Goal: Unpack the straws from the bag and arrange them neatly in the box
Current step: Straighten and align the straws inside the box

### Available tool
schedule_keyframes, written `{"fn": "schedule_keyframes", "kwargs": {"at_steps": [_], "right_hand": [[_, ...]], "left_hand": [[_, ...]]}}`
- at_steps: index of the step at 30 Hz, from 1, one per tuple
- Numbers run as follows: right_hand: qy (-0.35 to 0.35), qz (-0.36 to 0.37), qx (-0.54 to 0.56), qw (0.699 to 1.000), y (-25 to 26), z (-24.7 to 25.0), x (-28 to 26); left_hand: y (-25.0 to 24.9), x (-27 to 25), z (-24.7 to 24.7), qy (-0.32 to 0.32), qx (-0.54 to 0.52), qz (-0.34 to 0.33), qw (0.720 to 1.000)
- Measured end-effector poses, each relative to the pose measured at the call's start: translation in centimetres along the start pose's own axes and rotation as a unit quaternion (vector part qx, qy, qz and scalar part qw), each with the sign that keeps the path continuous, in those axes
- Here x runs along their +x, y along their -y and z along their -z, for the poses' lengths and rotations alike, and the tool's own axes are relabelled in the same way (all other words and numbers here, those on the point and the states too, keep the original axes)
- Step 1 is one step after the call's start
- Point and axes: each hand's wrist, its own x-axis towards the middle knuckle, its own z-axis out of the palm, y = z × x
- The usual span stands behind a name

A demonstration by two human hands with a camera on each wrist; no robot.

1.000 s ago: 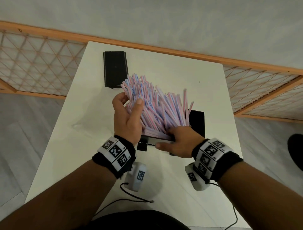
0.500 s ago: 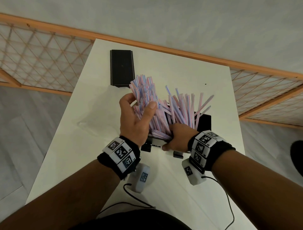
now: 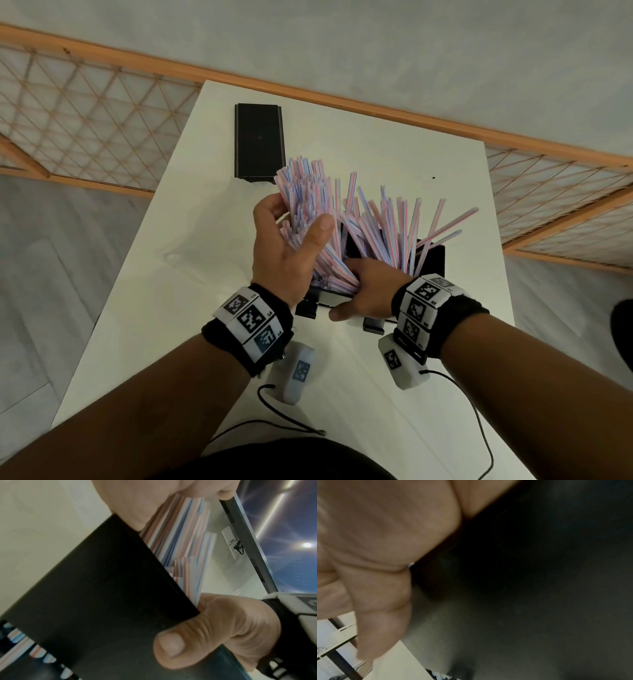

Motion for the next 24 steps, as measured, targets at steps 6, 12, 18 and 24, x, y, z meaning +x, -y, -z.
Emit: {"fn": "schedule_keyframes", "kwargs": {"at_steps": [6, 12, 18, 24], "right_hand": [[-0.055, -0.001, -0.007, 0.998, 0.2, 0.0, -0.4], [-0.131, 0.004, -0.001, 0.991, -0.3, -0.3, -1.8], [-0.151, -0.043, -0.042, 0.987, -1.2, -1.0, -2.2], [-0.146, 0.006, 0.021, 0.989, -1.7, -1.1, -2.7]], "left_hand": [[-0.9, 0.1, -0.1, -0.028, -0.016, 0.005, 0.999], [-1.0, -0.2, -0.1, -0.033, 0.002, 0.013, 0.999], [-0.2, -0.3, 0.0, -0.023, 0.023, 0.028, 0.999], [0.0, -0.3, 0.2, -0.031, 0.039, 0.034, 0.998]]}}
